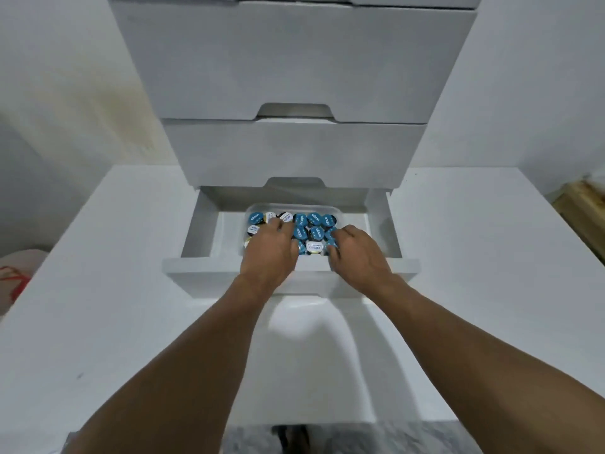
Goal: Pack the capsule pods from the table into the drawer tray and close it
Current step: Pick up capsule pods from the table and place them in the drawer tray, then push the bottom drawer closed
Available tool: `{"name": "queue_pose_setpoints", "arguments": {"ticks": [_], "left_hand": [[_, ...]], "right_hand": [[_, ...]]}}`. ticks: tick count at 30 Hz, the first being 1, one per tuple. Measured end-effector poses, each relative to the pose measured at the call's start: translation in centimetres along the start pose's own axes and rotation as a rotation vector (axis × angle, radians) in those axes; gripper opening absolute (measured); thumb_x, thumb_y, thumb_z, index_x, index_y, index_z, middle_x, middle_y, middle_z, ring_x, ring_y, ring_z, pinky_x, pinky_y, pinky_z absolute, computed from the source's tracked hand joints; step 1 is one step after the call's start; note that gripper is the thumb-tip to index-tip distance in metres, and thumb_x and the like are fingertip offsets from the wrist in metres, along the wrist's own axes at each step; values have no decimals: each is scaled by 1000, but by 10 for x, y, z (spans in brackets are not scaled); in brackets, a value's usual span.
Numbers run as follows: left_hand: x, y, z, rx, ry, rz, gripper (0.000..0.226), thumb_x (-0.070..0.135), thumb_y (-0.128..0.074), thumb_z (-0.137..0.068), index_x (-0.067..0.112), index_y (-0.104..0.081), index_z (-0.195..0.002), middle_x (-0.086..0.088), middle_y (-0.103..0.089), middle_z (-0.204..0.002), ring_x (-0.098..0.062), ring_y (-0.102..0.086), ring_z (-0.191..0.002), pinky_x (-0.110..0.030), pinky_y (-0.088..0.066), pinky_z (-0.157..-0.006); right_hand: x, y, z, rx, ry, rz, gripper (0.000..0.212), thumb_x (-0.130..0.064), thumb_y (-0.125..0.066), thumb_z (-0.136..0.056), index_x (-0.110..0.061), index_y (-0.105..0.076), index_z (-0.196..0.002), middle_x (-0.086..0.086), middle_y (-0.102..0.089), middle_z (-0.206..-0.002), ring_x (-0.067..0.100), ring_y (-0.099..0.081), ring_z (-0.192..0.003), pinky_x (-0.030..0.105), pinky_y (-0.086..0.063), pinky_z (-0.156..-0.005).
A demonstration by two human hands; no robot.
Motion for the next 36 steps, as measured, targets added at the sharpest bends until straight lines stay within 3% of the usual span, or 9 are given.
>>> {"name": "queue_pose_setpoints", "arguments": {"ticks": [4, 7, 10, 15, 18, 21, 25, 30, 36], "left_hand": [[9, 7, 68, 57, -8, 0, 47, 19, -59, -88, 2, -49, -130, -21, -51, -131, -35, -50, -119, -41, -43, -100], [4, -2, 102, -46, -8, -91, 56, 22, -59, -88, 0, -42, -136, -22, -42, -141, -35, -39, -131, -41, -32, -110], [-1, -2, 115, -35, -44, -143, 56, 20, -61, -86, 0, -43, -136, -23, -42, -142, -35, -39, -132, -41, -31, -110], [-14, -4, 110, 30, -62, -156, 64, 23, -64, -87, 3, -36, -141, -19, -34, -149, -33, -30, -139, -44, -29, -114], [-23, -11, 109, 108, -126, -139, 58, 15, -69, -84, 1, -45, -136, -21, -46, -140, -37, -41, -131, -48, -35, -109], [-30, -9, 106, 296, -178, -112, 45, 13, -70, -83, 2, -57, -125, -20, -59, -123, -36, -55, -114, -48, -41, -102], [-42, -4, 97, 446, -180, -8, 33, 10, -70, -82, 8, -66, -114, -14, -64, -109, -32, -58, -99, -37, -51, -82], [-51, -5, 93, 514, -222, -19, 23, 13, -69, -83, 6, -70, -105, -13, -68, -101, -29, -62, -91, -35, -53, -75], [-63, -4, 92, 524, -139, -14, 27, 23, -73, -78, 9, -73, -101, -9, -70, -99, -26, -64, -91, -32, -52, -75]], "right_hand": [[-11, 1, 51, 51, 79, -11, 23, -17, -52, -92, -2, -62, -105, 16, -61, -109, 32, -56, -102, 37, -44, -89], [-13, -8, 75, -16, 108, 13, 36, -19, -55, -92, 1, -55, -121, 17, -52, -130, 30, -44, -126, 33, -34, -108], [-11, -13, 82, -64, 123, 46, 48, -22, -55, -92, -1, -45, -133, 15, -41, -144, 29, -34, -135, 36, -27, -115], [-6, -19, 89, 73, 152, 78, 53, -18, -63, -89, 2, -46, -135, 20, -48, -140, 35, -41, -133, 42, -29, -115], [-6, -26, 93, 227, 185, 116, 55, -16, -74, -81, 4, -55, -128, 23, -57, -127, 39, -53, -120, 46, -42, -105], [-6, -30, 86, 346, 201, 158, 53, -22, -76, -79, 0, -58, -124, 19, -61, -116, 36, -57, -108, 43, -49, -94], [-3, -32, 81, 469, 199, 87, 43, -14, -75, -79, 0, -63, -118, 19, -62, -110, 36, -57, -103, 39, -50, -88], [2, -32, 84, 584, 187, -3, 25, -8, -67, -85, -3, -66, -110, 16, -63, -108, 33, -58, -100, 36, -50, -86], [1, -31, 80, 653, 195, -2, 22, -6, -73, -80, -2, -71, -102, 13, -67, -100, 33, -60, -92, 27, -47, -84]]}}
Point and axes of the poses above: each hand's wrist, its own z-axis away from the middle knuckle, its own y-axis out of the back of the hand, x = y × z, the point moved 7 cm from there along -z, towards the middle knuckle
